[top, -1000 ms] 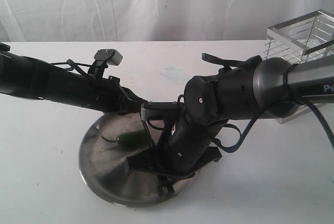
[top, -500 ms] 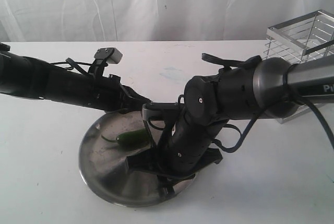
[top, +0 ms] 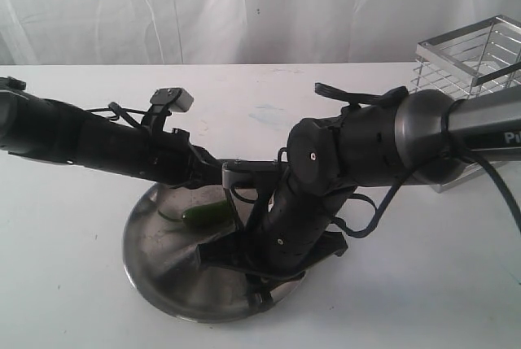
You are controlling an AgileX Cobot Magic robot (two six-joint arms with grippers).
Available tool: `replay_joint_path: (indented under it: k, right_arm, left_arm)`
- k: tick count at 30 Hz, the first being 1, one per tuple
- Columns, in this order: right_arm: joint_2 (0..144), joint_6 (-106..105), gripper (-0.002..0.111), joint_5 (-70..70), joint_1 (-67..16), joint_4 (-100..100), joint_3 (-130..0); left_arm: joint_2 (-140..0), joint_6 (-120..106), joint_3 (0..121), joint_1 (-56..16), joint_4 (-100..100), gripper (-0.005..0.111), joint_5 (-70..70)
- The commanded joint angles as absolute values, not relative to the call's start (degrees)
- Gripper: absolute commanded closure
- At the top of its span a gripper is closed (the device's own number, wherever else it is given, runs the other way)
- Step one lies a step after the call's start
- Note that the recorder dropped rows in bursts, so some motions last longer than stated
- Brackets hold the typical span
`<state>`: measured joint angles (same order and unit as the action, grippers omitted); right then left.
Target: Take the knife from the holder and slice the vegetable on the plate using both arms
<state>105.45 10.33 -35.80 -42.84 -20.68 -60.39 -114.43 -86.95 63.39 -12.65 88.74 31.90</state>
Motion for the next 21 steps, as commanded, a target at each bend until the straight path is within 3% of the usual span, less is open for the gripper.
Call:
replay_joint_path:
  k: [1,21]
  right_arm:
    - [105.3,10.5,0.108,-35.8,-42.9,-20.4,-60.8]
    - [105.3,10.6,0.108,-35.7,-42.9,-20.4,-60.5]
  left_arm:
    - [-115.0,-87.4,63.3,-12.7,89.7,0.107,33.2]
    - [-121.7,-84.9,63.3,-12.7,81.9,0.107,32.8]
